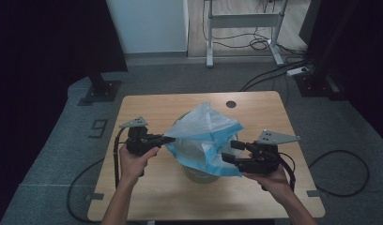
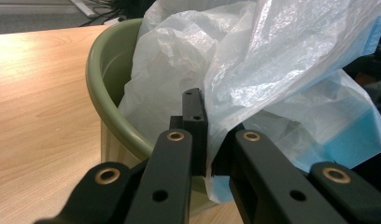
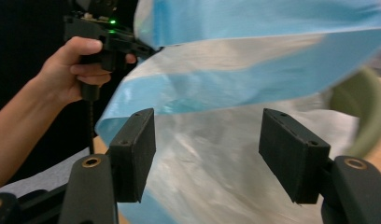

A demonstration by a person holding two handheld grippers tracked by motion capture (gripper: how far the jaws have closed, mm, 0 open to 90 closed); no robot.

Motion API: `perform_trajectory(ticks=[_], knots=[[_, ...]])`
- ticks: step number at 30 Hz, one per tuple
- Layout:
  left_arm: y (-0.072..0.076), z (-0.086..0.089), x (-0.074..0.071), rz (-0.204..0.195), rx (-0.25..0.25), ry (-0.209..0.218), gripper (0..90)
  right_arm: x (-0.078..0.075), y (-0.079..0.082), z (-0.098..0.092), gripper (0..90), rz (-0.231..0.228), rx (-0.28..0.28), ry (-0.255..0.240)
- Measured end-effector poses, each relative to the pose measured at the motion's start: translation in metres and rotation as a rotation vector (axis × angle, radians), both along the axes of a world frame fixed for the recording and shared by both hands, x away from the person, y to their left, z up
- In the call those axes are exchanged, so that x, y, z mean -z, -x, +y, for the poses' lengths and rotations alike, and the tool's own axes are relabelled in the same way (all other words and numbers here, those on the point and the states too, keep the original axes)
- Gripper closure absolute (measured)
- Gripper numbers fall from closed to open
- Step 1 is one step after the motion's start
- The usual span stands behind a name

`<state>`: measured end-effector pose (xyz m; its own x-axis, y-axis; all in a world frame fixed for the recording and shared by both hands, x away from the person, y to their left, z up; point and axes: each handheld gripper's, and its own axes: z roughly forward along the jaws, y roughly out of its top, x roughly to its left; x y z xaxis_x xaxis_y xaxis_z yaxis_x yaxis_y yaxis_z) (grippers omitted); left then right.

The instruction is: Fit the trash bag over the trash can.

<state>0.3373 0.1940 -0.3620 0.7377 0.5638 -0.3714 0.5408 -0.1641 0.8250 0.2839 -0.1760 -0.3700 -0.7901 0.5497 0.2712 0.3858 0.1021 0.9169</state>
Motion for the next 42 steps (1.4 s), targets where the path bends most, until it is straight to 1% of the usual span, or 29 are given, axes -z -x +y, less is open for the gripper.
perform_trajectory(ticks=[5, 8, 11, 16, 20, 24, 27, 30, 32, 33, 34, 36, 38, 40, 42], knots=[[0.001, 0.000, 0.001, 0.001, -0.002, 0.006, 87.6, 0.001, 0.006, 0.014, 33.4, -0.009, -0.025, -0.002], [0.001, 0.001, 0.001, 0.002, -0.005, 0.012, 87.5, 0.002, 0.012, 0.021, 31.0, -0.011, -0.030, -0.013], [0.002, 0.001, 0.002, 0.004, -0.005, 0.018, 87.5, 0.003, 0.018, 0.025, 29.6, -0.018, -0.027, -0.022], [0.002, 0.000, 0.002, 0.006, -0.005, 0.022, 87.5, 0.005, 0.030, 0.034, 25.5, -0.036, -0.008, -0.016], [0.002, -0.001, 0.001, 0.005, -0.004, 0.026, 87.5, 0.005, 0.032, 0.044, 22.7, -0.046, 0.028, 0.008], [0.002, -0.002, 0.001, 0.004, -0.001, 0.026, 87.5, 0.006, 0.033, 0.055, 18.6, -0.055, 0.080, 0.036], [0.002, -0.003, 0.001, 0.004, 0.002, 0.026, 87.5, 0.006, 0.032, 0.062, 19.1, -0.065, 0.125, 0.052], [0.002, -0.004, 0.002, 0.005, 0.004, 0.029, 87.5, 0.005, 0.031, 0.068, 21.4, -0.085, 0.190, 0.098], [0.002, -0.004, 0.002, 0.004, 0.005, 0.028, 87.5, 0.005, 0.030, 0.071, 27.7, -0.092, 0.217, 0.116], [0.002, -0.005, 0.002, 0.004, 0.005, 0.028, 87.5, 0.005, 0.030, 0.072, 33.7, -0.099, 0.234, 0.127], [0.002, -0.004, 0.002, 0.005, 0.005, 0.028, 87.5, 0.006, 0.029, 0.072, 41.4, -0.108, 0.249, 0.140], [0.002, -0.004, 0.002, 0.006, 0.005, 0.031, 87.6, 0.006, 0.028, 0.071, 56.6, -0.112, 0.272, 0.170], [0.002, -0.003, 0.003, 0.009, 0.008, 0.033, 88.3, 0.007, 0.027, 0.067, 71.8, -0.117, 0.268, 0.187], [0.002, -0.002, 0.003, 0.011, 0.016, 0.032, 89.0, 0.005, 0.026, 0.061, 80.6, -0.114, 0.267, 0.178], [0.003, 0.000, 0.003, 0.013, 0.021, 0.034, 89.3, 0.002, 0.026, 0.054, 84.6, -0.114, 0.258, 0.158]])
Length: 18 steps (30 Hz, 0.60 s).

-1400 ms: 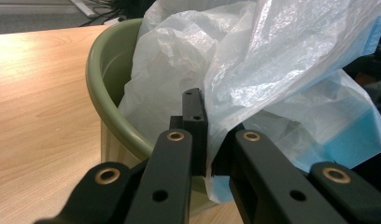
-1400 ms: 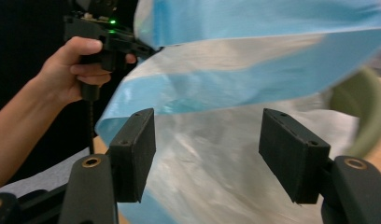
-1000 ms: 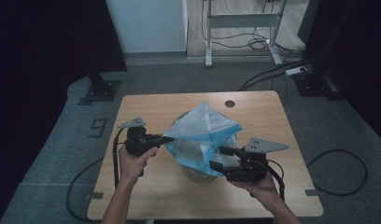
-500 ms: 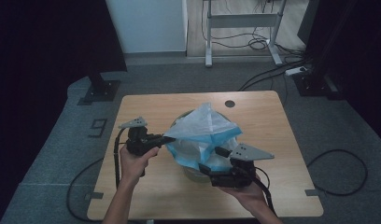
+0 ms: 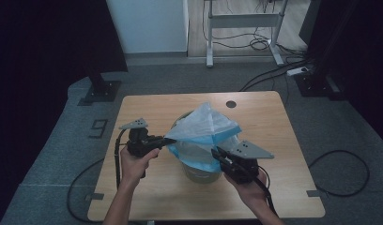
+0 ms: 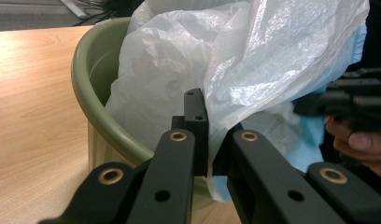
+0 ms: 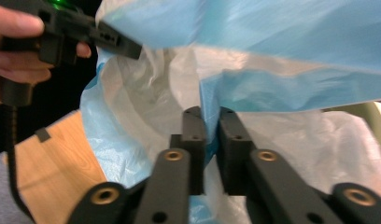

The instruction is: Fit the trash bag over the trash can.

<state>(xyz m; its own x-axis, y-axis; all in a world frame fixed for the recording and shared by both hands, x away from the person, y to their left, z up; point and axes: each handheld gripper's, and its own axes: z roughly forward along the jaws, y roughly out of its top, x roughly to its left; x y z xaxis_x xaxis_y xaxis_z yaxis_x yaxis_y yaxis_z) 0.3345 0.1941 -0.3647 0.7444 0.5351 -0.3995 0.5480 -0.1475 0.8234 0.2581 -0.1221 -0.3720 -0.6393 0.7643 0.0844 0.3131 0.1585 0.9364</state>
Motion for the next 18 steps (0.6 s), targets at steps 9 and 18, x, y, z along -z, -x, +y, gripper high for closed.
perform_trajectory(ticks=[9, 18], knots=[[-0.003, 0.017, -0.007, 0.017, 0.021, 0.012, 89.5, -0.028, -0.013, -0.049, 87.9, 0.013, -0.032, -0.084], [-0.005, 0.031, -0.011, 0.038, 0.035, 0.034, 89.5, -0.048, -0.041, -0.094, 88.4, 0.022, 0.037, -0.151]])
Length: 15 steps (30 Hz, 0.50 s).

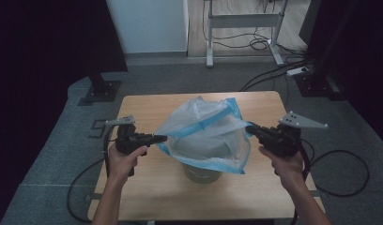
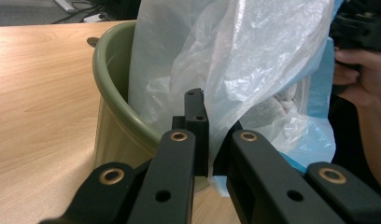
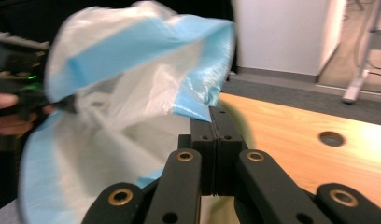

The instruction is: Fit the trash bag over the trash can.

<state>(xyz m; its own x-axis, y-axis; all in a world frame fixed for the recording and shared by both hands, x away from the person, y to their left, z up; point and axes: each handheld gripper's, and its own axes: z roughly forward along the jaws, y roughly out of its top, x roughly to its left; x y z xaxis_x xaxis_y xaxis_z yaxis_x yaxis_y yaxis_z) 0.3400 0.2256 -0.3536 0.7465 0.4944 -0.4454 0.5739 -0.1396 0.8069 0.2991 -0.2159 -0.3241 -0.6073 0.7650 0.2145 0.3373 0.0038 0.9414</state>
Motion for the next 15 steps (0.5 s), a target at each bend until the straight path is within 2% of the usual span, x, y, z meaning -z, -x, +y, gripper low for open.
perform_trajectory(ticks=[4, 6, 10, 15], knots=[[-0.002, 0.007, 0.001, 0.013, -0.002, 0.008, 89.5, 0.002, -0.017, -0.010, 88.4, 0.010, 0.058, 0.017], [-0.003, 0.010, 0.003, 0.022, -0.005, 0.011, 89.4, 0.006, -0.027, -0.014, 88.4, 0.032, 0.073, 0.013], [-0.003, 0.013, 0.010, 0.035, -0.003, 0.009, 89.4, 0.020, -0.039, -0.017, 88.4, 0.071, 0.083, 0.018], [0.000, 0.015, 0.019, 0.049, 0.001, 0.007, 89.3, 0.041, -0.043, -0.016, 88.4, 0.118, 0.084, 0.036]])
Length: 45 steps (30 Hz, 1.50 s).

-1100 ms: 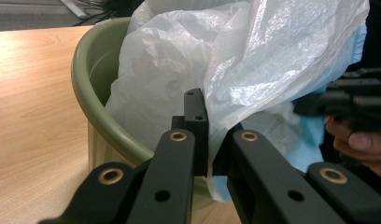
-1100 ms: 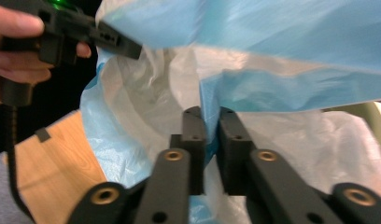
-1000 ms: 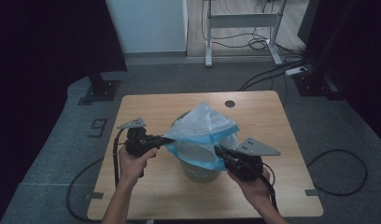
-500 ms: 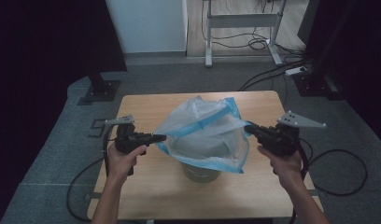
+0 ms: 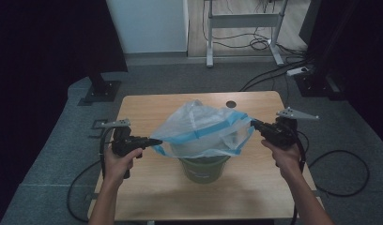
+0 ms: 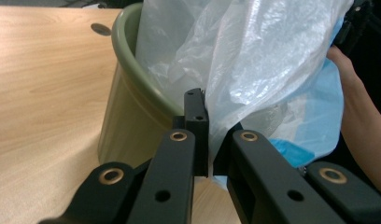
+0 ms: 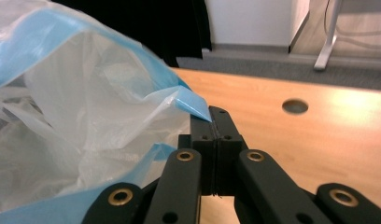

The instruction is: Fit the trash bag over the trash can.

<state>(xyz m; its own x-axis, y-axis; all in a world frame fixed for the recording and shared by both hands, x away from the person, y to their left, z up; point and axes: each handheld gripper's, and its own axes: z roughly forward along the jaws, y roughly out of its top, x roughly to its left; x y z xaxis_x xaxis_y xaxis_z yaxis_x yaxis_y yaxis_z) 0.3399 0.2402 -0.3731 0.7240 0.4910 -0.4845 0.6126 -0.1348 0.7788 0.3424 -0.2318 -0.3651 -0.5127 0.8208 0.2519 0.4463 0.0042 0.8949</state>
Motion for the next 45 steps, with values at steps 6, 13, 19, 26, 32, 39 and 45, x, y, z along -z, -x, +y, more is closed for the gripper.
perform_trajectory(ticks=[6, 13, 19, 26, 32, 39, 45], knots=[[0.008, 0.003, 0.011, 0.011, 0.009, -0.004, 89.3, 0.017, 0.013, -0.002, 88.3, 0.015, -0.004, 0.025], [0.010, 0.003, 0.027, 0.041, 0.011, -0.011, 89.1, 0.041, 0.018, -0.003, 88.2, 0.061, -0.021, 0.050], [0.018, -0.005, 0.020, -0.026, -0.011, -0.039, 68.3, 0.043, 0.026, -0.001, 60.3, 0.042, -0.027, 0.006], [0.033, -0.020, -0.009, -0.152, -0.050, -0.079, 47.5, 0.012, 0.047, 0.001, 46.6, -0.012, -0.059, -0.030], [0.036, -0.032, -0.025, -0.214, -0.080, -0.111, 41.4, 0.006, 0.060, 0.012, 42.2, -0.029, -0.096, 0.027], [0.031, -0.040, -0.024, -0.200, -0.059, -0.135, 69.6, -0.004, 0.075, 0.023, 40.8, -0.081, -0.083, 0.040], [0.025, -0.040, -0.018, -0.165, -0.058, -0.126, 84.9, -0.014, 0.080, 0.024, 40.4, -0.104, -0.102, 0.035]])
